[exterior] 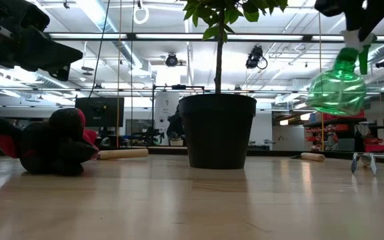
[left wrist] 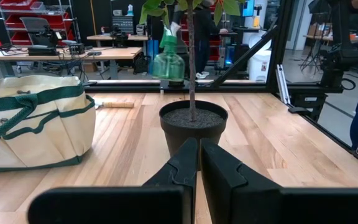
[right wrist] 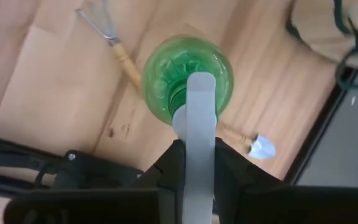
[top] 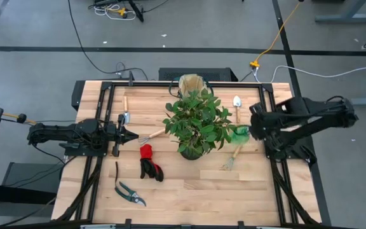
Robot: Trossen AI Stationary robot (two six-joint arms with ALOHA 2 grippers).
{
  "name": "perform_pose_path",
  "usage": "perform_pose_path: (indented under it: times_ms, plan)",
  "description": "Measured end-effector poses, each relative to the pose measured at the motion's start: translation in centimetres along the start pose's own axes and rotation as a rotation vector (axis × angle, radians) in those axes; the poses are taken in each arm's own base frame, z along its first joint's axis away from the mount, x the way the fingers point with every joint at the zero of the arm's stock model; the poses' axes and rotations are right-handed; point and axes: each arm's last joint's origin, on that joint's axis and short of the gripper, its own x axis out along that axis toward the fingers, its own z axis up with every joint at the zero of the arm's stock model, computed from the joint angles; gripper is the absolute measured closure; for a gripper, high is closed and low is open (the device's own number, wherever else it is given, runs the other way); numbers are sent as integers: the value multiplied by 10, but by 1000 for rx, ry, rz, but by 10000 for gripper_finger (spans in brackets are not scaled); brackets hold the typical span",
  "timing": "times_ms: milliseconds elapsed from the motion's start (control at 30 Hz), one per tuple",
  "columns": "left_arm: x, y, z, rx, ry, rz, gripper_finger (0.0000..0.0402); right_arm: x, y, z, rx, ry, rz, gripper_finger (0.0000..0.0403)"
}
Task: Pick & Place Garden tools in Gardening bag
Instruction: Put the green spray bottle into the gardening bag
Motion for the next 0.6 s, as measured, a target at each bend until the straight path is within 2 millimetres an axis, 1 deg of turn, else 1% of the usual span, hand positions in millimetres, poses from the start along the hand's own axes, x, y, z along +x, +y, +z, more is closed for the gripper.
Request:
perform_pose_path:
  times_ms: [367,600]
  plan:
    - [0,0,0,0,1,0,378,5,-29,-16,218,57,-32,346]
    - [0,0,0,0,0,0,378,7,-40,-23,310,50,-9,346]
